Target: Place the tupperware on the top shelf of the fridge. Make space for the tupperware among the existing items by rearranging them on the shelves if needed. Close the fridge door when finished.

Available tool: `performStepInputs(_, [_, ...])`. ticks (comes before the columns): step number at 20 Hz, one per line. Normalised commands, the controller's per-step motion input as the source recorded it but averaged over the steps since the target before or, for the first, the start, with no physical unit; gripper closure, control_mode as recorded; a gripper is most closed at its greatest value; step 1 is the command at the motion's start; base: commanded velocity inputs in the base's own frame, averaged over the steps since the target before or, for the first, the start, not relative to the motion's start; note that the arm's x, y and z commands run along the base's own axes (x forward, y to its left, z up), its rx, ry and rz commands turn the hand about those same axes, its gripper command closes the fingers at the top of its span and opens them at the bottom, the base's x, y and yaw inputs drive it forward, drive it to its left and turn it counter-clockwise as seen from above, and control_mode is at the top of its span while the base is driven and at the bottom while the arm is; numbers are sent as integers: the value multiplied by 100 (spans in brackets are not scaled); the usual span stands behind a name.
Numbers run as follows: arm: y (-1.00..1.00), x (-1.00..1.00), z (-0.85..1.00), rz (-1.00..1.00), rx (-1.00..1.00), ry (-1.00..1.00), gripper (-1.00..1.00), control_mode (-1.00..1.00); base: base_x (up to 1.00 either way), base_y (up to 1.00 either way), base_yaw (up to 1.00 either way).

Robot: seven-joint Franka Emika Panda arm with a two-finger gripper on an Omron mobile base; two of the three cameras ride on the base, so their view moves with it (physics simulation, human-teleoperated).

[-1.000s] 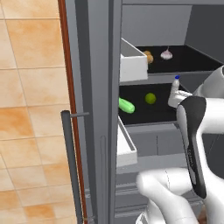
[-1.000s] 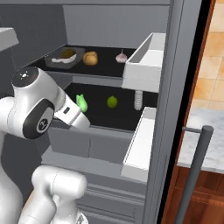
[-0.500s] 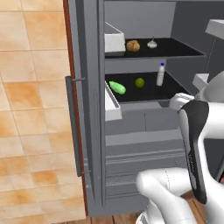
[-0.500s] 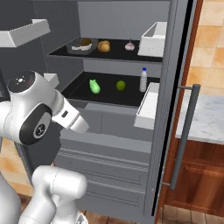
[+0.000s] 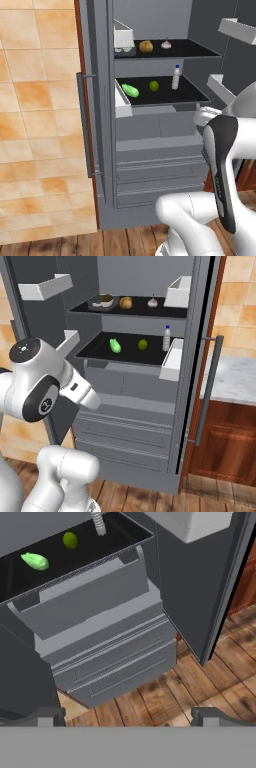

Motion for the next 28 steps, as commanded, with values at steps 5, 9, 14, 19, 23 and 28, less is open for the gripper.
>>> performStepInputs(5, [0, -16, 0, 0, 0, -1, -100, -100, 0, 0, 0])
performStepInputs(9, [65, -64, 8, 5, -12, -34, -100, -100, 0, 0, 0])
performStepInputs(14, [100, -53, 13, 12, -20, -45, -100, -100, 0, 0, 0])
performStepInputs(19, [100, -18, 0, 4, -7, -31, -100, -100, 0, 0, 0])
performStepInputs(23, [100, 6, -3, 0, -5, -28, -100, -100, 0, 0, 0])
performStepInputs(28, [100, 39, -16, 0, -7, -24, -100, -100, 0, 0, 0])
